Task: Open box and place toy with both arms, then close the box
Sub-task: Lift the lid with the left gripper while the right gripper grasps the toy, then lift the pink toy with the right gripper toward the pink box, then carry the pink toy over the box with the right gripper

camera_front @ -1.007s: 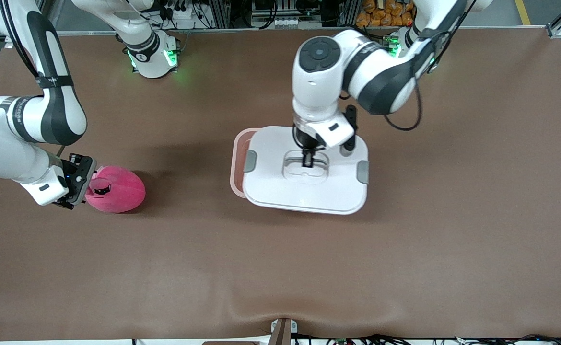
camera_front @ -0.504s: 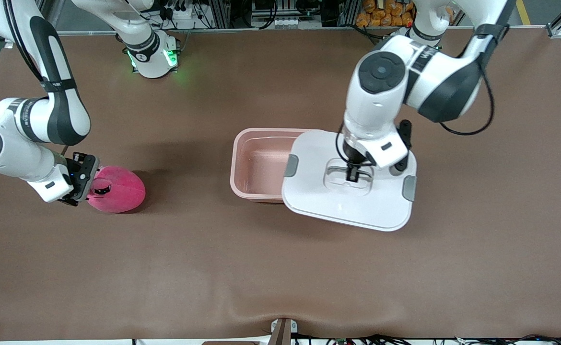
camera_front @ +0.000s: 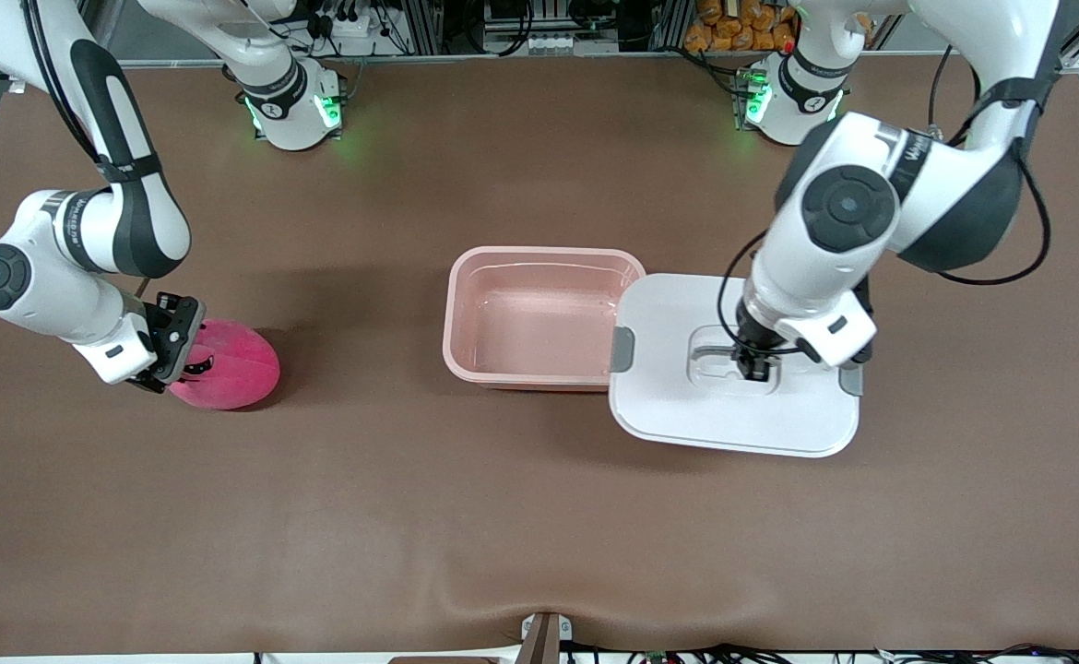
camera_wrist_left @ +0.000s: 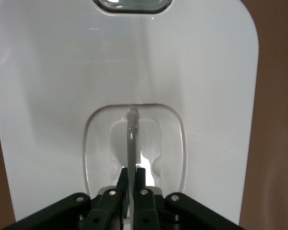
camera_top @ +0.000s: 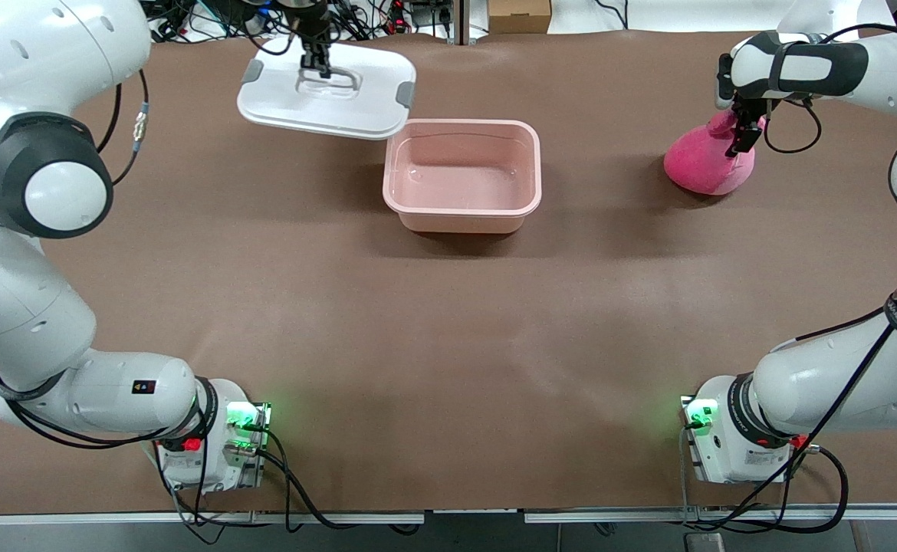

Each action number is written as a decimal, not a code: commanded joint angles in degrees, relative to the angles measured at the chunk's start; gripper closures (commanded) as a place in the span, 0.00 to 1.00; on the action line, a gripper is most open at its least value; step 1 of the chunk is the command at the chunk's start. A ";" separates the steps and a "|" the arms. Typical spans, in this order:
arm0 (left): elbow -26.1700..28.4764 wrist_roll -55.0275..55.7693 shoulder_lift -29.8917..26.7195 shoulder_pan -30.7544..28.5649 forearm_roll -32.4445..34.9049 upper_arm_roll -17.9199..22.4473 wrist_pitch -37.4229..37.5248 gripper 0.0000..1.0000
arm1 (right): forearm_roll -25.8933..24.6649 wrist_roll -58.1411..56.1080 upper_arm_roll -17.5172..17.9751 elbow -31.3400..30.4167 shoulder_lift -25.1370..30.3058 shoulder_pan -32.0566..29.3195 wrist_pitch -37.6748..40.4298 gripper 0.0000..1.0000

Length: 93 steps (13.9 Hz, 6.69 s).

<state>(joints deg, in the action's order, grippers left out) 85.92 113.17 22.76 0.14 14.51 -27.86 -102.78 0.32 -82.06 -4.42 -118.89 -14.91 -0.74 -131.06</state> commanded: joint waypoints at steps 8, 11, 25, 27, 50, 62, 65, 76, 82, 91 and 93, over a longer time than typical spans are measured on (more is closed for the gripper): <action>11.01 -0.67 -3.51 -10.86 -1.24 -0.53 -2.41 1.00 | 1.35 -1.26 0.56 -5.04 1.55 -0.40 -5.70 0.06; 20.48 -1.63 -7.81 -12.62 -1.15 -0.45 -11.79 1.00 | 1.35 -1.26 0.56 -5.04 1.55 -0.23 -5.62 0.42; 33.87 -8.05 -10.28 -16.76 -1.15 -0.62 -25.89 1.00 | 6.18 -0.47 0.47 0.14 1.47 -0.40 5.27 1.00; 34.14 -9.72 -10.20 -17.28 -1.24 -0.62 -25.98 1.00 | 6.45 -0.30 0.38 1.90 1.47 -0.49 7.47 1.00; 34.84 -13.77 -10.55 -20.01 -3.44 -0.62 -26.77 1.00 | 8.12 54.44 15.75 12.80 6.83 1.44 29.80 1.00; 34.75 -15.43 -10.46 -20.01 -3.44 -0.62 -26.68 1.00 | 8.12 91.26 27.80 20.01 5.95 3.46 30.51 1.00; 34.67 -15.52 -10.46 -20.01 -3.44 -0.62 -26.68 1.00 | 7.94 99.87 30.17 22.46 4.81 4.17 30.33 1.00; 34.67 -16.31 -10.46 -20.01 -3.52 -0.53 -26.51 1.00 | -4.00 130.90 30.26 37.13 -8.80 17.87 34.00 1.00; 34.67 -16.40 -10.55 -20.01 -3.44 -0.53 -26.24 1.00 | -11.48 140.06 30.00 52.60 -19.53 25.52 42.10 1.00; 34.67 -17.28 -11.16 -20.10 -3.52 -0.53 -26.15 1.00 | -12.71 142.09 22.62 55.78 -23.14 33.08 42.37 1.00; 34.67 -17.28 -11.07 -20.10 -3.52 -0.53 -26.15 1.00 | -13.67 142.09 22.53 55.87 -23.67 33.08 41.94 1.00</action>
<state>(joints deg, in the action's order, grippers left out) 119.11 97.75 14.08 -19.30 12.48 -28.12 -129.00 -11.40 59.09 18.66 -66.19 -36.82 31.44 -90.29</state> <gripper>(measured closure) 0.930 0.903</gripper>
